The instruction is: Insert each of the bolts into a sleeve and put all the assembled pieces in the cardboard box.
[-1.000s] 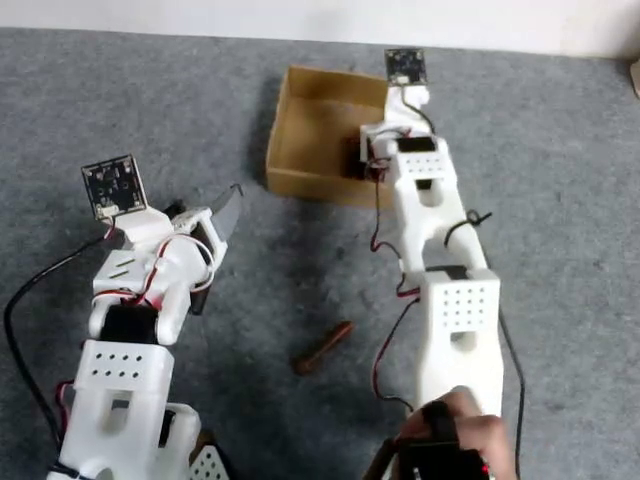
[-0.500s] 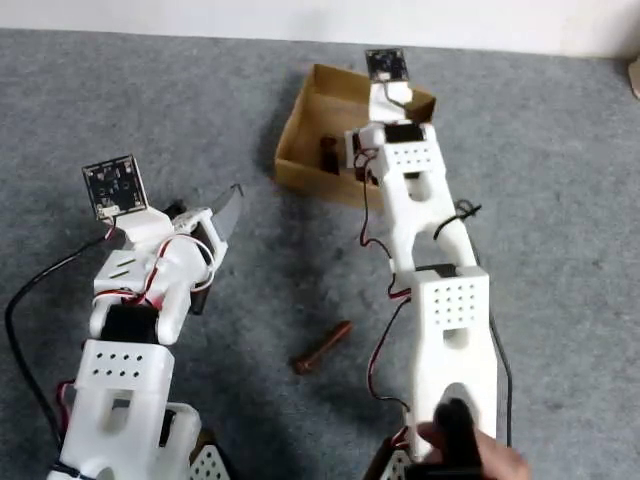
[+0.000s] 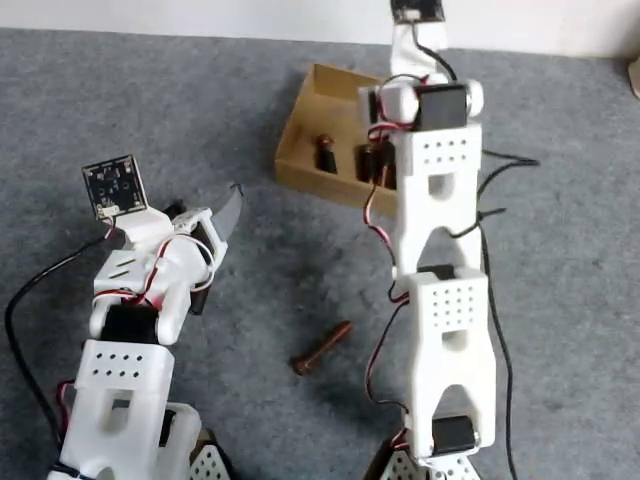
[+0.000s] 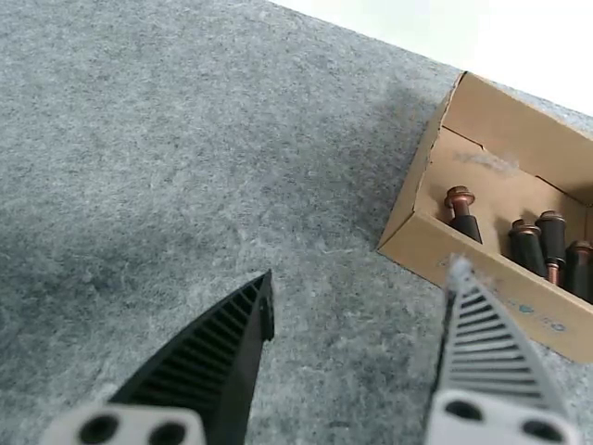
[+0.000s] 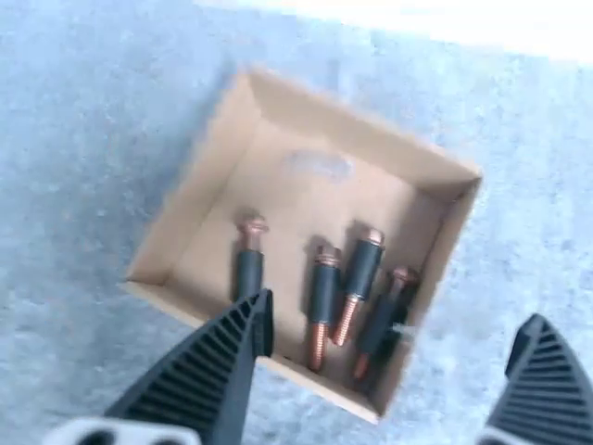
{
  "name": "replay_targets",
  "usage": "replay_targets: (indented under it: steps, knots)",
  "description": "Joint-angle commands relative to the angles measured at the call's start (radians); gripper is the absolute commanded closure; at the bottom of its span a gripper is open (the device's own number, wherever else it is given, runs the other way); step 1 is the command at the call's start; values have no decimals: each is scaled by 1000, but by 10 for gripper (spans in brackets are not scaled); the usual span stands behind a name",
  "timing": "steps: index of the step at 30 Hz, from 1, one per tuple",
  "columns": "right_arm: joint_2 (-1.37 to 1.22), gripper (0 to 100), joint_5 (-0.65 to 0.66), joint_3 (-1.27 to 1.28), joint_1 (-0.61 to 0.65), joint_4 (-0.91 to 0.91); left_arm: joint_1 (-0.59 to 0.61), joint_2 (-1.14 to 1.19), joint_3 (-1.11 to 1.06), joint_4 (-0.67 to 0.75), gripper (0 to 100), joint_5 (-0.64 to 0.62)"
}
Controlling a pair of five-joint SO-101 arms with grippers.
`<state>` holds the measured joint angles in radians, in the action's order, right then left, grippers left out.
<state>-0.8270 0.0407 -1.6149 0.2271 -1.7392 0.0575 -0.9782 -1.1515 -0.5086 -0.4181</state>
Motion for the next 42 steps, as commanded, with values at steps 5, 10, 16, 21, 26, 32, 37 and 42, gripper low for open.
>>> replay_targets:
  steps: [5,10,16,21,26,32,37,42]
  knots:
    - [82,635,173,228,-24,-28,8,4,58,2,710,-2]
    - [302,635,264,515,-5,-28,8,4,58,2,710,-2]
    - [699,635,419,901,99,-27,8,4,58,2,710,-2]
    - [1079,707,730,1442,237,-27,8,4,58,2,710,-2]
    - [1333,725,971,2032,348,-12,8,4,58,2,709,-2]
    - [1353,725,987,2439,386,168,8,4,59,2,709,-2]
    - [1353,725,987,2508,389,286,8,4,59,2,709,-2]
    - [1353,725,982,2505,483,302,10,4,61,2,709,0]
